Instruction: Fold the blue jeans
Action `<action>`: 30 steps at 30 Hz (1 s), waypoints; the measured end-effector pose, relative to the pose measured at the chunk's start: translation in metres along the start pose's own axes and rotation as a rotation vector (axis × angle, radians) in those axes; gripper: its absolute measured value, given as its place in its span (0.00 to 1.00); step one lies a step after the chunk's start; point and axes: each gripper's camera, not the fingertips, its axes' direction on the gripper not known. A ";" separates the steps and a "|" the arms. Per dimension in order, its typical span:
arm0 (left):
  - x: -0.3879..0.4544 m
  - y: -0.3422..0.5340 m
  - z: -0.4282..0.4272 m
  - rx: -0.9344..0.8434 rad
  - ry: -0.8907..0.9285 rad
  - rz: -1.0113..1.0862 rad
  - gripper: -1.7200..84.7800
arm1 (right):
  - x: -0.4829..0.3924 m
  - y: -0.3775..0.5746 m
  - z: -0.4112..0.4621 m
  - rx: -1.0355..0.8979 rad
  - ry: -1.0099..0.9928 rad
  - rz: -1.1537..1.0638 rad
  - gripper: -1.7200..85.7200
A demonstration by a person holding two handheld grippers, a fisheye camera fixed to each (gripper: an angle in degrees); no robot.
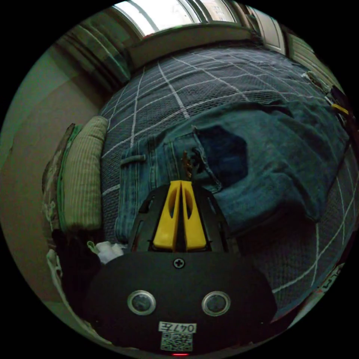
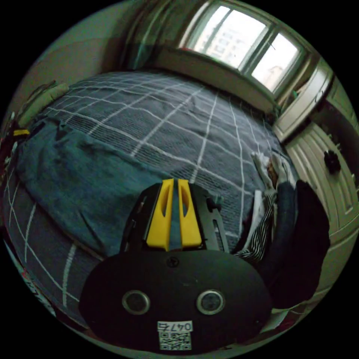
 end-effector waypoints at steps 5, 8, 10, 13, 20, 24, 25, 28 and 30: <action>-0.003 0.000 0.018 0.024 0.156 -0.076 0.01 | 0.057 0.052 0.043 -0.191 0.091 0.088 0.01; -0.005 -0.012 0.015 -0.053 0.217 -0.155 0.01 | 0.089 0.077 0.015 -0.087 0.006 0.132 0.02; 0.007 -0.019 0.003 -0.023 0.171 -0.146 0.01 | 0.108 0.104 -0.021 0.054 0.007 0.159 0.02; 0.049 -0.035 -0.021 0.072 0.183 -0.038 0.01 | 0.106 0.126 -0.027 0.040 -0.127 0.019 0.02; 0.128 -0.062 0.015 -0.148 -0.108 0.095 0.01 | 0.126 0.170 -0.002 -0.051 -0.202 0.051 0.02; 0.151 -0.087 -0.021 0.033 0.175 0.104 0.01 | 0.129 0.158 -0.027 -0.002 -0.174 -0.005 0.04; 0.161 -0.101 -0.027 0.063 0.271 0.094 0.01 | 0.125 0.149 -0.035 0.050 -0.190 -0.034 0.04; 0.200 -0.140 -0.018 -0.006 0.223 0.135 0.01 | 0.103 0.117 -0.041 0.105 -0.175 -0.180 0.04; 0.224 -0.156 -0.003 -0.051 0.051 0.152 0.01 | 0.094 0.099 -0.031 0.099 -0.133 -0.236 0.03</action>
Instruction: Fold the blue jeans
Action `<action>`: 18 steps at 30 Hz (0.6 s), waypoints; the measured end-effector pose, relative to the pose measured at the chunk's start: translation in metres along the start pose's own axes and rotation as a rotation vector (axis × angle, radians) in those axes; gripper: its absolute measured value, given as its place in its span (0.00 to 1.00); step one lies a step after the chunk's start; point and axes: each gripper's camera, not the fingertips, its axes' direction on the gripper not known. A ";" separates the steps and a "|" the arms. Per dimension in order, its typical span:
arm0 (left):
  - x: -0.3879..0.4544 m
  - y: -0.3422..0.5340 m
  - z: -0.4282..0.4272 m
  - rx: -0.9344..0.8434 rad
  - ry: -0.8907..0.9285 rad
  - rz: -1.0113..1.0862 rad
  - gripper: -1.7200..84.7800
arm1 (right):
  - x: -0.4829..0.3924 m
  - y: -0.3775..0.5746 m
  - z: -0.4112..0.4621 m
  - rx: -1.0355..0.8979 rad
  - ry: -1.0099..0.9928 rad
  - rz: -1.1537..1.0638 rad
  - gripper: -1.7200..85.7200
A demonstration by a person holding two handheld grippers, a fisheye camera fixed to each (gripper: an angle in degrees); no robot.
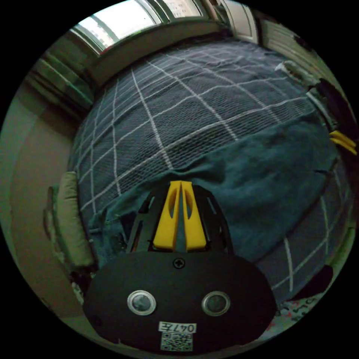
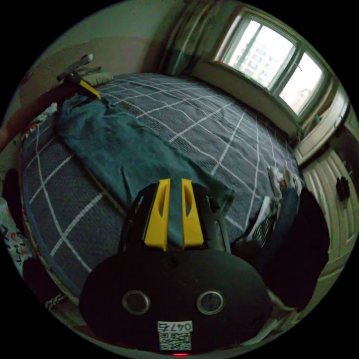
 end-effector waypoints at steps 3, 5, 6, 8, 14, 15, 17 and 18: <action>0.010 -0.017 0.020 -0.041 -0.173 -0.030 0.01 | 0.009 -0.022 0.026 -0.016 0.019 -0.026 0.02; 0.000 -0.016 0.026 -0.007 -0.127 -0.055 0.01 | 0.016 -0.027 0.043 -0.027 0.005 -0.047 0.02; -0.004 -0.014 0.029 -0.009 -0.103 -0.065 0.01 | 0.021 -0.027 0.057 -0.053 -0.010 -0.062 0.02; -0.025 -0.004 0.054 -0.063 -0.042 -0.116 0.01 | 0.031 -0.017 0.082 -0.168 0.031 -0.073 0.01; -0.080 0.034 0.064 0.018 0.343 -0.381 0.01 | 0.065 0.011 0.071 -0.106 -0.047 0.073 0.01; -0.080 0.035 0.060 0.018 0.336 -0.362 0.01 | 0.058 0.005 0.054 -0.011 -0.035 0.058 0.01; -0.075 0.040 0.043 -0.003 0.251 -0.277 0.01 | 0.038 -0.014 0.029 0.127 -0.111 -0.011 0.01; -0.074 0.041 0.041 -0.014 0.232 -0.263 0.01 | 0.019 -0.031 0.021 0.147 -0.166 -0.096 0.01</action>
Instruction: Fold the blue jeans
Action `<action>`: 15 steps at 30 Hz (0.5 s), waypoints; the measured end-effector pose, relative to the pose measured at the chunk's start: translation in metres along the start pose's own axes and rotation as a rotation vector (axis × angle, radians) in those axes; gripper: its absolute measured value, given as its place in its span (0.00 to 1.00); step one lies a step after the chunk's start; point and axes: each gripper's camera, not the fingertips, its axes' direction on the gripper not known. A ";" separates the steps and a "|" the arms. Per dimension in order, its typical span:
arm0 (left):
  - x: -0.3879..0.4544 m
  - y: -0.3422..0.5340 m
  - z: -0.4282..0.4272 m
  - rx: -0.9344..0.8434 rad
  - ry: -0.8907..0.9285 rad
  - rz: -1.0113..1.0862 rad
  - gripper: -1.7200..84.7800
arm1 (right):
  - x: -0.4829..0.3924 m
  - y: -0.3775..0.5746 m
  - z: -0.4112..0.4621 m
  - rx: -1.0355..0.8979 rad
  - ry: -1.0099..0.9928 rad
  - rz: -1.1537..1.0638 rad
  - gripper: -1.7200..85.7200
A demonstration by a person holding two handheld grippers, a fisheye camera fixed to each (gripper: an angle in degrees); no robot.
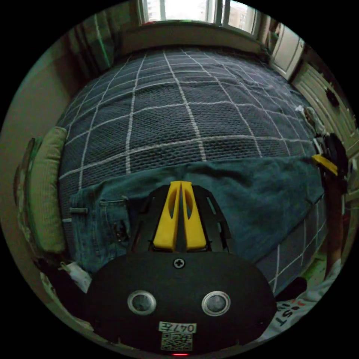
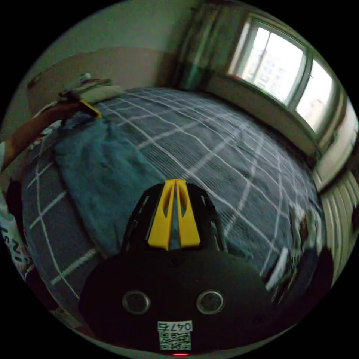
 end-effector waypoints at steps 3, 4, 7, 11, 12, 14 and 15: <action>-0.002 0.011 0.011 -0.055 -0.079 0.035 0.01 | -0.041 -0.034 0.022 -0.104 -0.049 -0.140 0.01; -0.008 0.016 0.021 -0.091 -0.089 0.031 0.01 | -0.049 -0.034 0.037 -0.182 -0.001 -0.163 0.01; -0.035 0.034 0.032 -0.061 0.075 -0.077 0.01 | -0.045 0.003 0.058 -0.347 0.163 -0.165 0.02; -0.022 0.049 0.008 -0.038 0.034 -0.064 0.01 | -0.008 0.078 -0.008 -0.215 0.177 0.109 0.03; -0.012 0.051 0.003 -0.023 0.035 -0.022 0.01 | 0.004 0.114 -0.040 -0.145 0.179 0.215 0.04; 0.032 0.057 -0.015 0.010 0.116 0.132 0.01 | 0.021 0.175 -0.083 -0.105 0.182 0.394 0.09; 0.046 0.058 -0.019 0.017 0.143 0.171 0.01 | 0.029 0.219 -0.106 -0.097 0.188 0.525 0.11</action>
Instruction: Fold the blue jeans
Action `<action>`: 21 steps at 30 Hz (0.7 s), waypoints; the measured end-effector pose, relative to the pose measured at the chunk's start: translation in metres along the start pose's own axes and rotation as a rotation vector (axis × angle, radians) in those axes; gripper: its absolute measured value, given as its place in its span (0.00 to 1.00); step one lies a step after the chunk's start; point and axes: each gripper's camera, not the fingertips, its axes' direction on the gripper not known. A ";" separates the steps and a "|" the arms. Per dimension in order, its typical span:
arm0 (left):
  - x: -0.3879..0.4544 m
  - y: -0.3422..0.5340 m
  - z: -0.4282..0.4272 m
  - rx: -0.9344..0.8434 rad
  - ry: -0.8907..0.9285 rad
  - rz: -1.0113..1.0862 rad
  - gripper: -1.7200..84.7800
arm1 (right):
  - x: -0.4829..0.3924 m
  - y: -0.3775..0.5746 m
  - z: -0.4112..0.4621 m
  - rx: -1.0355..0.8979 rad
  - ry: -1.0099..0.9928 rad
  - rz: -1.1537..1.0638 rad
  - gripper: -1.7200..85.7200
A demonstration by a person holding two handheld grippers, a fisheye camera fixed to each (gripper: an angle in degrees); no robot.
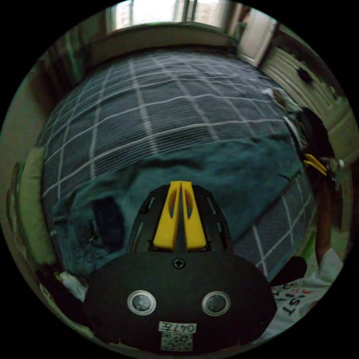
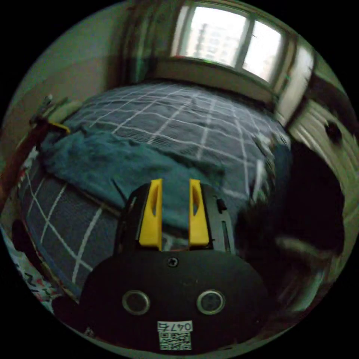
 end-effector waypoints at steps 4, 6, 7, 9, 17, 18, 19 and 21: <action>0.109 -0.010 -0.007 0.040 0.182 0.269 0.01 | 0.072 0.110 -0.030 0.048 -0.050 0.336 0.11; 0.152 -0.008 -0.007 0.038 0.231 0.363 0.01 | 0.083 0.134 -0.028 0.030 -0.059 0.359 0.10; 0.176 -0.004 -0.006 0.026 0.232 0.403 0.01 | 0.087 0.143 -0.026 0.034 -0.094 0.355 0.11; 0.199 0.010 -0.004 -0.004 0.246 0.420 0.01 | 0.095 0.149 -0.021 0.033 -0.128 0.348 0.11; 0.144 0.153 -0.058 0.077 0.279 0.195 0.01 | 0.139 0.169 0.011 -0.019 -0.217 0.521 0.13; 0.135 0.165 -0.064 0.085 0.256 0.169 0.01 | 0.143 0.173 0.013 -0.011 -0.238 0.550 0.13; 0.117 0.188 -0.075 0.094 0.219 0.114 0.01 | 0.147 0.177 0.012 0.000 -0.235 0.588 0.14; 0.088 0.224 -0.090 0.107 0.171 0.004 0.01 | 0.152 0.183 0.011 -0.004 -0.232 0.619 0.14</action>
